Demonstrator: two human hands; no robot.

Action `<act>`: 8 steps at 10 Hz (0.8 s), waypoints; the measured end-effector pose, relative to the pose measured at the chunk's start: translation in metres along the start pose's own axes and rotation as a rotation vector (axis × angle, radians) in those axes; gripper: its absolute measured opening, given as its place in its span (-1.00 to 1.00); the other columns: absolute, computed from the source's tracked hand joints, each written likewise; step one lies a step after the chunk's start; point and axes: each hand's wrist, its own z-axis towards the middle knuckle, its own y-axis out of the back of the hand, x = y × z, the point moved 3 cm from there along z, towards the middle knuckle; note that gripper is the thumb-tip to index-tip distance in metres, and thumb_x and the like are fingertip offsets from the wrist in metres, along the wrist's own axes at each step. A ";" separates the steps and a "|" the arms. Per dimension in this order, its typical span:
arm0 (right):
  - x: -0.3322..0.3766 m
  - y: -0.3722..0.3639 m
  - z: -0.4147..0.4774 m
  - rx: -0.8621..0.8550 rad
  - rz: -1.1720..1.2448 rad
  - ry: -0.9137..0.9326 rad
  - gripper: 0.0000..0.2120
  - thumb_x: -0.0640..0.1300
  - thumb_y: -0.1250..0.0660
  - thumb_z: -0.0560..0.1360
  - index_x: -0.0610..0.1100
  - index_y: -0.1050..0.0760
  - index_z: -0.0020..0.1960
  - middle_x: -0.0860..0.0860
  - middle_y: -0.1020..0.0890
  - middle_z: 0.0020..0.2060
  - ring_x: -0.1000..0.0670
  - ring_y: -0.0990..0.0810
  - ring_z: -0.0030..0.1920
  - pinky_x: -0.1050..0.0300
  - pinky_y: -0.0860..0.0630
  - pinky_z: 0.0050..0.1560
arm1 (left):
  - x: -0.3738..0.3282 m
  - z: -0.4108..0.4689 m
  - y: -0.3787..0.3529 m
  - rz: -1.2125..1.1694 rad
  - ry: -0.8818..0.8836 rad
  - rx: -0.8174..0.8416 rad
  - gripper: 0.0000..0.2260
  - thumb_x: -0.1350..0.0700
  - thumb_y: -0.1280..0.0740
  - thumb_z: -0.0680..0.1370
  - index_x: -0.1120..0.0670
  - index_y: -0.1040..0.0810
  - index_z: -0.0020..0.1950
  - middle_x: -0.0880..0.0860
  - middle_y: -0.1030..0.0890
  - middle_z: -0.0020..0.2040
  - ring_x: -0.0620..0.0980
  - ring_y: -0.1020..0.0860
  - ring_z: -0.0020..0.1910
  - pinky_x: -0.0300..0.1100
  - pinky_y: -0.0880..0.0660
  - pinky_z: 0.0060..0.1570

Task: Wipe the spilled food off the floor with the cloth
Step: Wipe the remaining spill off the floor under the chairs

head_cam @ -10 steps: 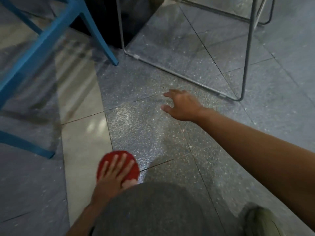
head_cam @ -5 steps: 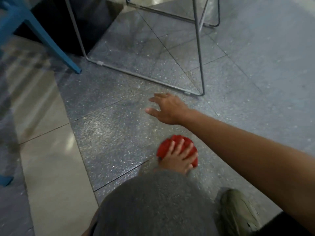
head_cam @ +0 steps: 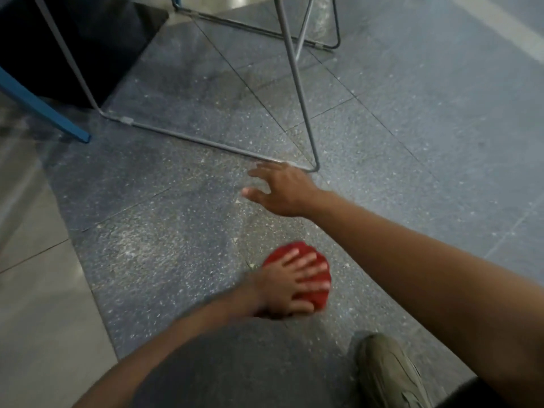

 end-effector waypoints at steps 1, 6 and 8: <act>-0.016 0.002 0.002 -0.015 0.007 -0.027 -0.38 0.35 -0.19 0.58 0.04 -0.38 0.53 -0.01 -0.39 0.53 -0.14 -0.35 0.51 -0.15 -0.30 0.49 | 0.080 0.041 0.044 0.009 0.361 0.028 -0.32 -0.47 -0.05 0.63 -0.11 -0.34 0.62 0.04 -0.41 0.62 0.19 -0.31 0.63 0.26 -0.07 0.62; 0.037 -0.045 0.044 0.085 0.092 0.070 -0.37 0.35 -0.23 0.56 0.06 -0.38 0.52 -0.01 -0.42 0.51 -0.14 -0.40 0.48 -0.07 -0.32 0.47 | -0.036 -0.252 -0.022 -0.137 1.408 -0.276 -0.39 -0.22 0.10 0.74 0.09 -0.37 0.63 0.30 -0.45 0.56 0.52 -0.46 0.46 0.51 -0.47 0.30; 0.119 -0.085 0.025 0.170 0.021 0.258 -0.39 0.31 -0.24 0.57 0.12 -0.32 0.55 0.02 -0.34 0.56 -0.11 -0.32 0.53 -0.12 -0.26 0.50 | -0.002 -0.166 -0.010 0.069 0.717 -0.091 -0.43 -0.31 -0.19 0.68 -0.18 -0.32 0.68 -0.01 -0.31 0.69 0.14 -0.28 0.67 0.21 -0.19 0.58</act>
